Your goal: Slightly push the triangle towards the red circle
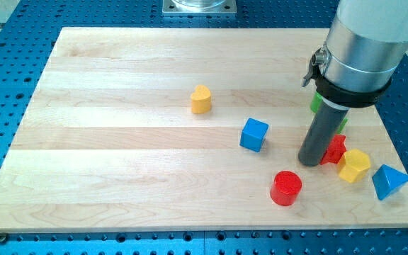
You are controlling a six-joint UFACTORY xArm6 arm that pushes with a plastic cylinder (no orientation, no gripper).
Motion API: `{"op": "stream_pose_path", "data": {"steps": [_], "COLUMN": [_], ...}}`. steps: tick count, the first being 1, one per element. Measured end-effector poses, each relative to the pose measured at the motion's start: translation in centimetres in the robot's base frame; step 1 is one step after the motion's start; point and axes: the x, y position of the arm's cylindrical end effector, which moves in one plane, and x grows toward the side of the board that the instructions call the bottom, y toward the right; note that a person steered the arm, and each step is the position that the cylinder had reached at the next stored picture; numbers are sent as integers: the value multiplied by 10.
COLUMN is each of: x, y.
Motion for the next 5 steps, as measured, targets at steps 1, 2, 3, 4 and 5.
{"op": "stream_pose_path", "data": {"steps": [1,2,3,4,5], "x": [0,2,39,72,75], "y": [-1,-9,-1,6,18]}}
